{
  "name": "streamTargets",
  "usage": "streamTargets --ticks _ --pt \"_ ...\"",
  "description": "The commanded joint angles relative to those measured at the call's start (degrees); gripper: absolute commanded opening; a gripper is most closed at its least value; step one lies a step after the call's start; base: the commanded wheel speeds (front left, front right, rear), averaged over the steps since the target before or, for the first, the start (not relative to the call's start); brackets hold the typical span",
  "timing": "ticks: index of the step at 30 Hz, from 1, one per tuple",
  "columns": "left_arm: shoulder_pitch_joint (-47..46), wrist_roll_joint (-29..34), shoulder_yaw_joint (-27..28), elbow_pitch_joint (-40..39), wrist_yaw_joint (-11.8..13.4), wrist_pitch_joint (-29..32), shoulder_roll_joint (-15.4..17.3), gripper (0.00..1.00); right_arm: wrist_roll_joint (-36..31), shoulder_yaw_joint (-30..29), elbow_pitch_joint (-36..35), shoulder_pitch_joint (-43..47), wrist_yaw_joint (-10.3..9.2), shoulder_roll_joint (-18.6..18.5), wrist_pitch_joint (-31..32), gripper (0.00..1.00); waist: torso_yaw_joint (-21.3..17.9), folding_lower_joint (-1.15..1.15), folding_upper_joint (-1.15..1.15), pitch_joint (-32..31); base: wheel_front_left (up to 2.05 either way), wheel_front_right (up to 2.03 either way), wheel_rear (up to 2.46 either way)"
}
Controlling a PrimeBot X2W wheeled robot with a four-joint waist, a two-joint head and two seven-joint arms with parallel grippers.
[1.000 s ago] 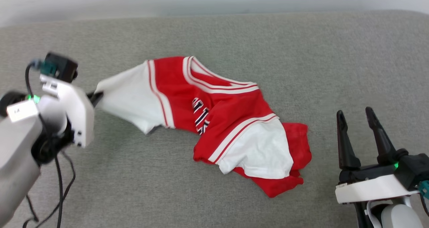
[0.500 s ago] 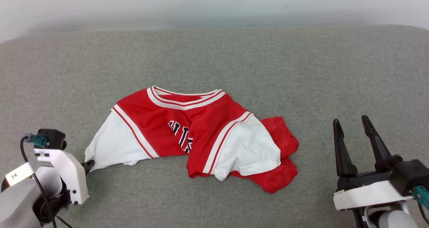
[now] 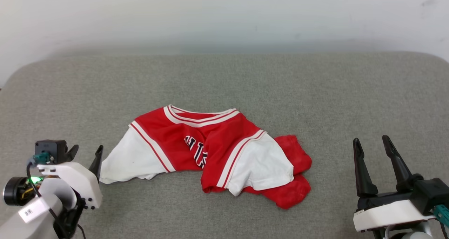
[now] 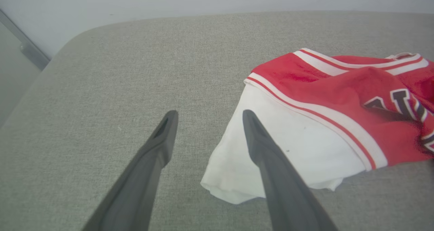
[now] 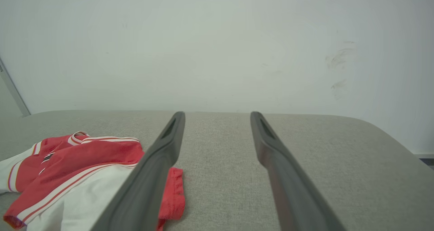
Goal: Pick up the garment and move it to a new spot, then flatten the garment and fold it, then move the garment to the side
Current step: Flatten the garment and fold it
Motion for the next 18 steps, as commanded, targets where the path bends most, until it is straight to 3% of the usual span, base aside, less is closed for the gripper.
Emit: streamTargets --ticks 1,6,12,18 --pt "1.4 0.6 0.6 -1.0 1.4 -1.4 -0.4 1.00 -0.1 -0.2 -0.2 0.8 -0.04 0.1 -0.1 1.00 0.7 0.01 0.00 -1.5 0.00 0.00 0.00" --pt "5.7 4.5 4.6 -8.4 8.5 -3.4 -0.5 1.00 -0.9 -0.5 -1.1 0.7 -0.04 0.1 -0.1 1.00 1.7 0.01 0.00 -3.1 0.00 0.00 0.00" --pt "14.9 15.8 15.3 -22.7 17.7 -3.4 -0.9 1.00 -2.9 -0.3 -2.3 -2.7 -0.04 0.1 -0.1 1.00 2.9 0.01 0.00 -3.7 0.00 0.00 0.00" --pt "24.6 25.5 24.0 -33.1 21.8 -3.4 -4.4 1.00 -4.2 2.5 -0.4 -8.7 -0.04 -2.4 -0.1 1.00 4.2 0.01 0.00 -3.9 0.00 0.00 0.00"
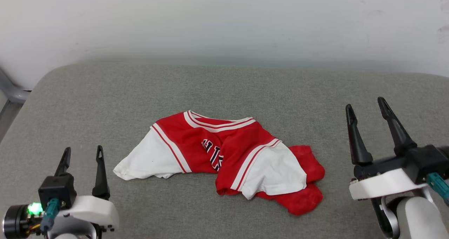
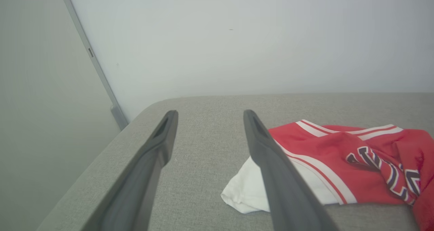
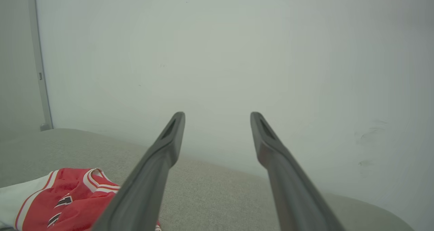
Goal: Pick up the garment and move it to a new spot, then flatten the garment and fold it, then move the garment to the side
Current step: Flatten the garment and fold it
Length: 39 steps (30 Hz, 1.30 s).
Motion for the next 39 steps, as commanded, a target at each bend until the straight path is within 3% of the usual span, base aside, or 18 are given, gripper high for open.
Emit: streamTargets --ticks 1,4,7,20,29,39 --pt "2.3 2.0 1.5 -1.8 0.4 -0.1 -1.3 1.00 0.4 1.5 1.7 -2.3 -0.04 -2.0 -0.1 1.00 0.5 0.01 0.00 0.0 0.00 0.00 0.00" --pt "5.2 5.7 4.2 -4.2 0.6 -0.1 -3.6 1.00 2.0 5.6 5.5 -7.0 -0.04 -5.8 0.8 1.00 1.1 0.01 0.00 0.2 0.00 0.00 0.00" --pt "7.5 8.8 6.1 -5.8 -0.1 -0.1 -6.1 1.00 5.1 11.2 8.9 -12.2 -0.04 -9.8 6.1 1.00 1.8 0.01 0.00 0.6 0.00 0.00 0.00" --pt "8.0 17.8 11.3 -7.0 -6.1 -0.1 -15.8 1.00 26.3 42.0 13.4 -27.5 -0.06 -27.3 39.1 1.00 6.1 0.01 0.00 5.2 0.00 0.00 0.00" --pt "5.0 22.5 14.1 -6.0 -10.8 -0.1 -21.3 1.00 34.5 54.2 18.2 -34.3 -0.06 -31.0 48.8 1.00 9.4 0.01 0.00 10.3 0.00 0.00 0.00" --pt "3.2 25.8 17.1 -4.6 -14.4 -0.1 -25.5 1.00 39.3 64.7 25.9 -33.9 -0.01 -30.2 49.7 1.00 10.4 0.01 0.00 13.2 0.00 0.00 0.00"
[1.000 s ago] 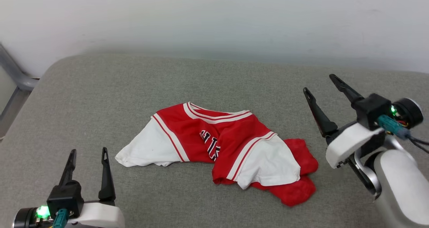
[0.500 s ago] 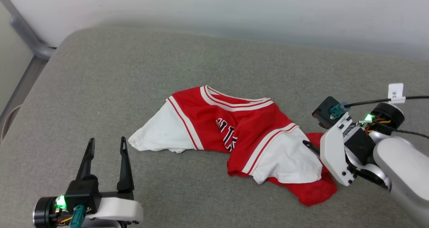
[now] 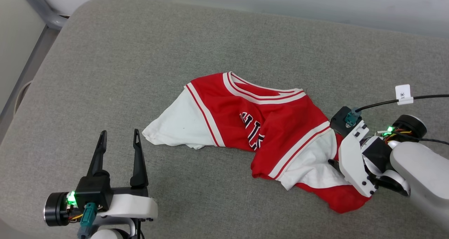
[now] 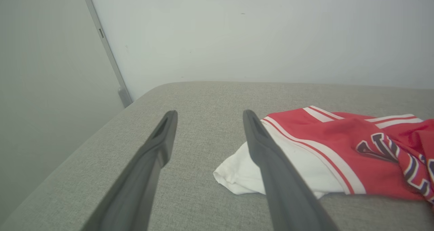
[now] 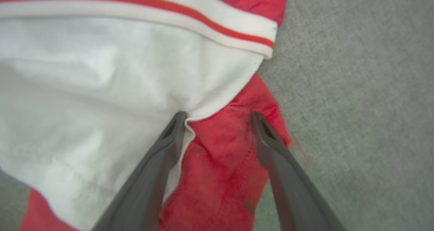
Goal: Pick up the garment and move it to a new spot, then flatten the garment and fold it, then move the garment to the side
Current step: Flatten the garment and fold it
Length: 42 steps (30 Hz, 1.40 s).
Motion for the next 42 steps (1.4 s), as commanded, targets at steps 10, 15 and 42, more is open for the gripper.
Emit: streamTargets --ticks 10,15,42 --pt "-0.7 2.8 3.3 1.3 -3.0 -0.1 -2.2 1.00 4.9 1.2 2.8 -2.9 -0.03 1.1 -10.5 0.00 -1.9 0.00 0.00 -1.1 0.00 0.00 0.00" --pt "0.7 3.8 4.1 1.4 -4.3 -0.1 -3.1 1.00 7.2 -2.4 4.0 -4.2 -0.02 -0.8 -14.6 0.00 -2.6 0.00 0.00 -1.9 0.00 0.00 0.00" --pt "-0.7 6.8 5.9 3.4 -8.0 -0.1 -6.4 1.00 10.5 -15.6 34.2 -6.2 -0.01 -0.3 -27.6 1.00 -2.1 0.00 0.00 -0.8 0.00 0.00 0.00"
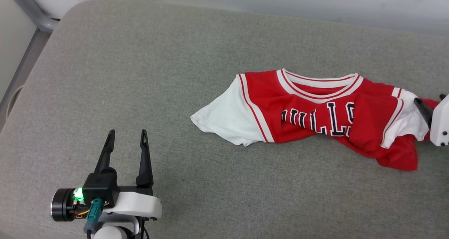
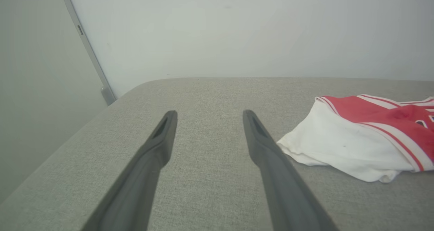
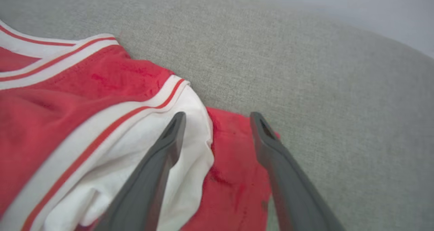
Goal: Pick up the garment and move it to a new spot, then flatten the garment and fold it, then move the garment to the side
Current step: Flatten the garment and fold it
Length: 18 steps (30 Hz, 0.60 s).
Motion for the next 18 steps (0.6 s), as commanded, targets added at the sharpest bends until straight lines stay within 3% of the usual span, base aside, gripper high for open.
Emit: streamTargets --ticks 1,6,10,14,18 --pt "0.5 0.4 0.2 0.1 -0.1 -0.1 -0.2 1.00 -0.4 -0.1 -0.6 0.7 -0.08 -0.8 -2.2 1.00 -0.5 0.00 0.00 -1.2 0.00 0.00 0.00" --pt "1.9 0.8 1.1 -0.2 -0.1 -0.1 0.0 1.00 -0.4 -1.4 -4.4 2.6 -0.08 -2.0 -9.9 1.00 -1.8 0.00 0.00 -3.7 0.00 0.00 0.00" --pt "3.6 0.9 1.7 -0.6 0.1 -0.1 0.2 1.00 -1.3 -1.7 -10.0 5.1 -0.08 -2.6 -12.4 1.00 -3.3 0.00 0.00 -5.6 0.00 0.00 0.00" --pt "4.9 1.2 2.1 -0.9 0.0 -0.1 0.2 1.00 -1.2 -2.0 -18.8 8.7 -0.08 -4.1 -9.7 1.00 -4.4 0.00 0.00 -6.8 0.00 0.00 0.00" --pt "5.6 1.3 2.4 -1.4 -0.1 -0.1 0.2 1.00 -1.4 -2.6 -29.4 12.4 -0.08 -7.9 -2.1 1.00 -5.1 0.00 0.00 -7.3 0.00 0.00 0.00"
